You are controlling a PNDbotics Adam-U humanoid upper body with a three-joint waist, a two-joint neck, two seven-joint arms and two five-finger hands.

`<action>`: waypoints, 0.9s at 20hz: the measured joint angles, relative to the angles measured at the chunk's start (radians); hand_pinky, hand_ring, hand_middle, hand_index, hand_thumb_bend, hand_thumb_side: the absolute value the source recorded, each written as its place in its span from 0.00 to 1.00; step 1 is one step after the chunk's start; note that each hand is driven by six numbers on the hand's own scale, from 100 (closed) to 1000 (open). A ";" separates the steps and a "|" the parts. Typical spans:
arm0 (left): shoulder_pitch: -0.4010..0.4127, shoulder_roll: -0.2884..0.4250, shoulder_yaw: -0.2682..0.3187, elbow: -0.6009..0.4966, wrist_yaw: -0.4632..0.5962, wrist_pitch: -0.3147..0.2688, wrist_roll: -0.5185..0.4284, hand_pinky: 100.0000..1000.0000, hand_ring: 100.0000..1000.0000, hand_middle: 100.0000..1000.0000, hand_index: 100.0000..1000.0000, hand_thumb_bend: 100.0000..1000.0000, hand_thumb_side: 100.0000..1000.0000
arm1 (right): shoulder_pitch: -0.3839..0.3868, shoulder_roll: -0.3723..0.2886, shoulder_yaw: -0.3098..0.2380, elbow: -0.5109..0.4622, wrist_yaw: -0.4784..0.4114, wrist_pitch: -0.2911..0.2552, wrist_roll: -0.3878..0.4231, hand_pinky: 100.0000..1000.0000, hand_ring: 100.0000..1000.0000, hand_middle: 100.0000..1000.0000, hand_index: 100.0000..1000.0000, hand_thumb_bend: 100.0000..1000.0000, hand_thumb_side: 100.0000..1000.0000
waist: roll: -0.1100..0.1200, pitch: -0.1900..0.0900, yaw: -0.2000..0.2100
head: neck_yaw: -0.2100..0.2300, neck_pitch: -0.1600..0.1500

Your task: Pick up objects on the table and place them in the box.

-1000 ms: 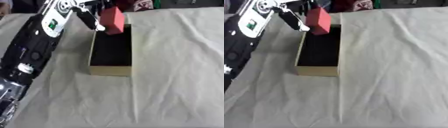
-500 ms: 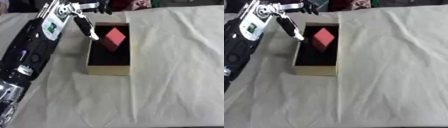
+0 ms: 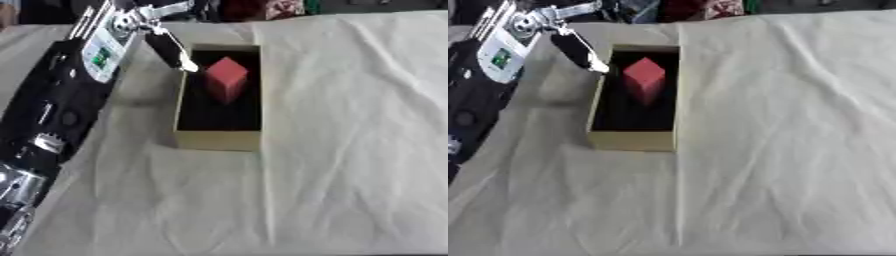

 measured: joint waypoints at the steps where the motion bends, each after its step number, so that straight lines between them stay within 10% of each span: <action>1: 0.012 0.003 0.011 -0.033 0.027 0.024 0.045 0.63 0.67 0.65 0.74 0.14 0.00 | 0.002 0.000 0.000 0.000 0.000 0.000 -0.001 0.83 0.79 0.77 0.78 0.00 0.32 | 0.000 0.000 0.004 | -0.001 0.000; 18: 0.399 0.206 0.200 -0.686 0.523 0.262 0.638 0.56 0.60 0.60 0.70 0.00 0.00 | 0.021 0.000 -0.022 0.000 0.006 -0.009 -0.024 0.83 0.79 0.77 0.78 0.00 0.32 | 0.000 0.016 0.008 | -0.035 0.000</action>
